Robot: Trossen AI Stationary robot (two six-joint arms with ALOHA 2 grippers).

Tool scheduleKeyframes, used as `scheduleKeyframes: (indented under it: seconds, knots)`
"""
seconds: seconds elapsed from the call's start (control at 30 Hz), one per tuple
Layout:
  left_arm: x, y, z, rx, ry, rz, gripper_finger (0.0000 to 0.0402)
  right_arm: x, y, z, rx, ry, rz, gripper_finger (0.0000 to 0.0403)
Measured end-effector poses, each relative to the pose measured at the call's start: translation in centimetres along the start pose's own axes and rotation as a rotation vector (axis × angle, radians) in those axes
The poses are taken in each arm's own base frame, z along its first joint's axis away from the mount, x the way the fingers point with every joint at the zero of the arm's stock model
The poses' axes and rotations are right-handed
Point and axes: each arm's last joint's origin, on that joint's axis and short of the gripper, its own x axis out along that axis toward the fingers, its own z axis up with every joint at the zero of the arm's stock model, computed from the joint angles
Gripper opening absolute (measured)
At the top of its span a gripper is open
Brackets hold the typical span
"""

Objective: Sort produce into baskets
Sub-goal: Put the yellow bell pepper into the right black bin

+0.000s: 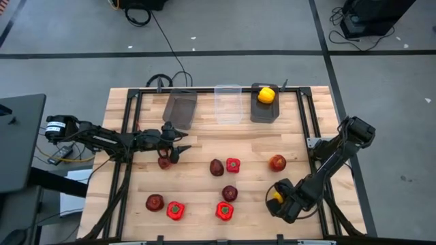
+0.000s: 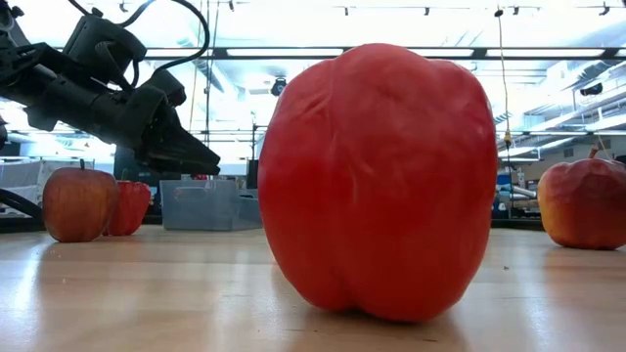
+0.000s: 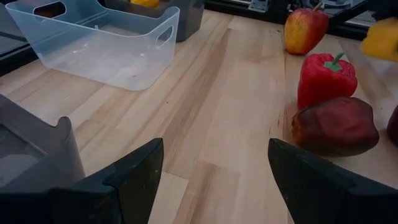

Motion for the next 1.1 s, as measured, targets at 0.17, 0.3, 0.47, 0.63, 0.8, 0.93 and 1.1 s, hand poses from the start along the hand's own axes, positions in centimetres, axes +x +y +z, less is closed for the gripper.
scheduleKeyframes:
  seconds: [0.17, 0.3, 0.47, 0.63, 0.8, 0.93, 1.1]
  knots:
    - [0.0, 0.0, 0.0, -0.007, -0.004, 0.000, 0.0294, -4.4, 1.1, 2.4, -0.040, -0.239, 0.047, 0.0336]
    - [0.0, 0.0, 0.1, -0.020, -0.007, -0.001, 0.0294, -7.3, 0.7, 5.7, -0.057, -0.424, 0.008, 0.0336]
    - [0.0, 0.0, 0.1, -0.049, -0.007, -0.001, 0.0294, -10.0, 0.1, 10.9, -0.077, -0.546, -0.054, 0.0338]
    - [0.0, 0.0, 0.1, -0.056, -0.007, -0.001, 0.0294, -12.2, -0.7, 17.2, -0.097, -0.617, -0.124, 0.0340]
    - [0.0, -0.1, 0.0, -0.100, -0.001, -0.020, 0.0294, -13.9, -2.7, 23.2, -0.094, -0.657, -0.215, 0.0348]
    - [-0.1, -0.5, -0.2, -0.090, 0.021, -0.065, 0.0294, -14.6, -3.7, 27.1, -0.123, -0.660, -0.202, 0.0357]
    - [-0.1, -0.5, -0.1, -0.062, 0.011, -0.061, 0.0294, -14.0, -4.6, 31.5, -0.130, -0.581, -0.107, 0.0371]
